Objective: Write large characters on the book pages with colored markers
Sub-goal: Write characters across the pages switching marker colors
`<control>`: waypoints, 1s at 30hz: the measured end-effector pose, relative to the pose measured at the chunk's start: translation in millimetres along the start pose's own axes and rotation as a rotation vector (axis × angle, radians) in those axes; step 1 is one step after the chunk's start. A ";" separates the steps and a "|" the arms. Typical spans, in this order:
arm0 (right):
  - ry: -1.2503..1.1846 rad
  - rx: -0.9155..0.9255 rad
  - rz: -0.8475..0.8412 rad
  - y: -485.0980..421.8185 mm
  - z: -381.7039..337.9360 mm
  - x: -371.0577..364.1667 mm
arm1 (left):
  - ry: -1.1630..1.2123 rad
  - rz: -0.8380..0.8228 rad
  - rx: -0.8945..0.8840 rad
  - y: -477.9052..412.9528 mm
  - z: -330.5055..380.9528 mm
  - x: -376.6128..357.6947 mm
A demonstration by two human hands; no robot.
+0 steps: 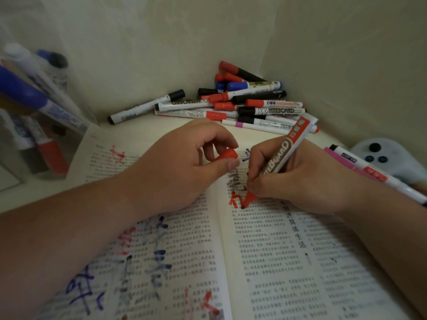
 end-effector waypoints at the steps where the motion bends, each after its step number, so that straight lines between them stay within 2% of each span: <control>1: 0.000 -0.004 -0.007 -0.3 0.9 0.2 | 0.007 -0.002 0.005 0.1 -0.2 -0.1; 7: -0.010 -0.004 0.017 -2.2 2.4 0.6 | 0.035 -0.007 0.034 0.5 1.0 0.3; 13: -0.044 -0.024 -0.060 1.6 -1.8 1.6 | 0.054 -0.011 0.066 1.9 0.3 0.8; 18: -0.008 -0.013 0.066 -2.2 1.0 5.1 | 0.024 -0.024 0.056 1.9 1.4 0.5; 25: 0.035 -0.014 0.068 -2.8 0.8 5.2 | -0.011 -0.031 0.038 2.2 3.3 0.2; 30: -0.012 -0.030 -0.061 -0.2 -2.2 3.3 | -0.006 -0.032 0.045 2.3 3.3 1.0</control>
Point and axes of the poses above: each hand's wrist, its own y-axis away from the middle knuckle, its own x-axis out of the back of the hand, z = x × y, the point moved 2 cm from there along -y, towards the middle knuckle, and after that the axes turned 14 degrees about z, right-handed, at the moved point
